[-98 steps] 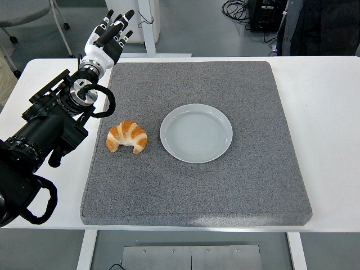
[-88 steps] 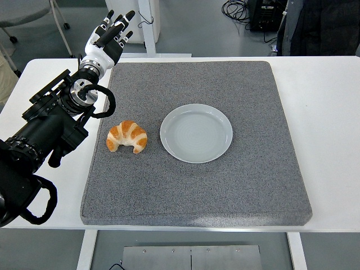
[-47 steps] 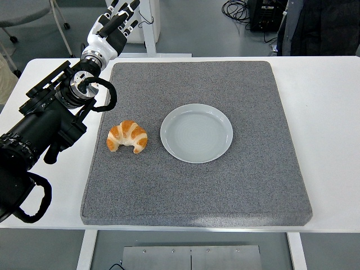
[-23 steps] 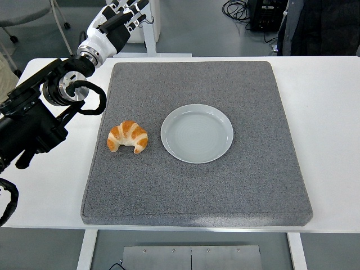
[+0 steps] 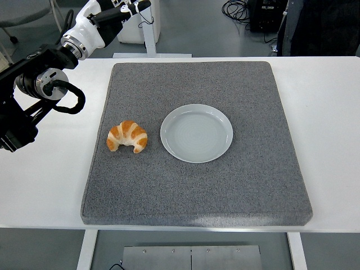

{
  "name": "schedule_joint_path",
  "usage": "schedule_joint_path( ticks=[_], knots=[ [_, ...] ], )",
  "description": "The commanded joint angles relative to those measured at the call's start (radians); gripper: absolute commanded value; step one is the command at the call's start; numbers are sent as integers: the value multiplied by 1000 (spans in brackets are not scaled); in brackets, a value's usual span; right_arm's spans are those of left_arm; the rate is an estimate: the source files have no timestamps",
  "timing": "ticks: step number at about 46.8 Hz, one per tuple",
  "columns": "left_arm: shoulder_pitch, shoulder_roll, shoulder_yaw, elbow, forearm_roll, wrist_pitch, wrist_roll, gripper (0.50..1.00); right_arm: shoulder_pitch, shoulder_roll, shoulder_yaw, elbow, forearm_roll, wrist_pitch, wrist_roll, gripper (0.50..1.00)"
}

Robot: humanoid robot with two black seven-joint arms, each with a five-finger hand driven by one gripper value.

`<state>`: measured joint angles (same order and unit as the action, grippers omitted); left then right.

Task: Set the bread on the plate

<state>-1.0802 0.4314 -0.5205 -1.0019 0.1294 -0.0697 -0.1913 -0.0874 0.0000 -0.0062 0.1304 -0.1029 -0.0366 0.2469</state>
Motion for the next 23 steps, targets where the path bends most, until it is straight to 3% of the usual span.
schedule_joint_path(
  ticks=[1,23],
  knots=[
    [-13,33,31,-27,38,1,0,1000,0,0,0,0,0,0,0,1000],
    [-112,187,234,-178,271,-4,1,1000,0,0,0,0,0,0,0,1000]
  ],
)
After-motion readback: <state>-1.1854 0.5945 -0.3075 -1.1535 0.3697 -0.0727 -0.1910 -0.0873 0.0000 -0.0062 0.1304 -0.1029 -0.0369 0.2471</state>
